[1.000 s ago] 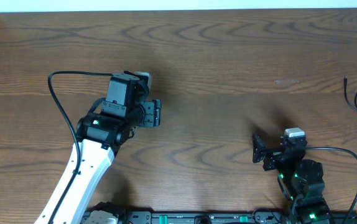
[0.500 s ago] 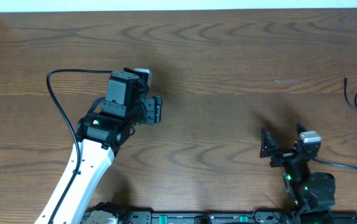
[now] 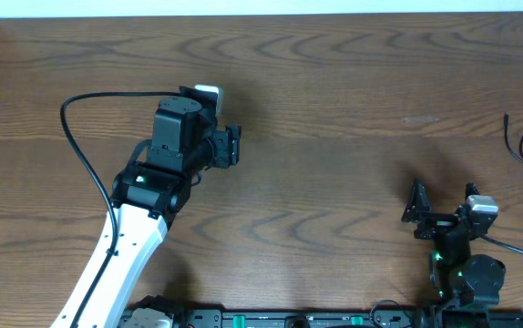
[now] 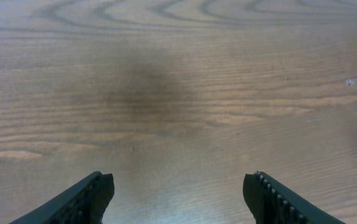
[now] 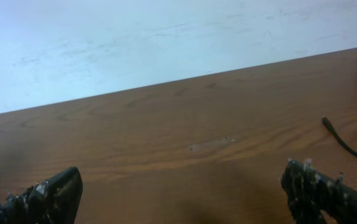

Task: Untangle cables

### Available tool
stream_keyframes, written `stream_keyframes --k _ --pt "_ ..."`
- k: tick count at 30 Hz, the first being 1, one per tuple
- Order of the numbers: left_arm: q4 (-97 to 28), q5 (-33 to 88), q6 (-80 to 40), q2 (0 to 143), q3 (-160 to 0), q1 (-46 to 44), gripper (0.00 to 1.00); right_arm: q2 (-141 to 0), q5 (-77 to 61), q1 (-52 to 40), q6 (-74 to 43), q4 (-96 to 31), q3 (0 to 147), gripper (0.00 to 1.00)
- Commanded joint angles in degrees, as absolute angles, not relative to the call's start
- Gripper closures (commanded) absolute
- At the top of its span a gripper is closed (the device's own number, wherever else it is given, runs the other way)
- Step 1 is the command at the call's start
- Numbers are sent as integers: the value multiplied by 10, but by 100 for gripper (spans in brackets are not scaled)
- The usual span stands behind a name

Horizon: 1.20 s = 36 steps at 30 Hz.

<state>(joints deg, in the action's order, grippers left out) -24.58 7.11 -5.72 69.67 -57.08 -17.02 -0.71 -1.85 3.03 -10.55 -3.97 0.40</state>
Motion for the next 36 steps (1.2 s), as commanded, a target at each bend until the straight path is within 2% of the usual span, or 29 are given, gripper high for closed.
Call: stream_keyframes --k 1,9,24,30,36 --pt "-243 64 -50 692 -580 -168 28 -3 -16 33 -111 -42 3 1" --pt "-221 57 -118 692 -576 -168 28 -3 -16 33 -111 -42 3 1" --pt "-218 72 -128 692 -576 -168 27 -26 -16 33 -111 -43 3 1" --pt "-246 42 -123 692 -576 -168 28 -26 -16 33 -111 -43 3 1" --pt "-166 23 -123 693 -565 -168 28 -26 -16 33 -111 -43 3 1"
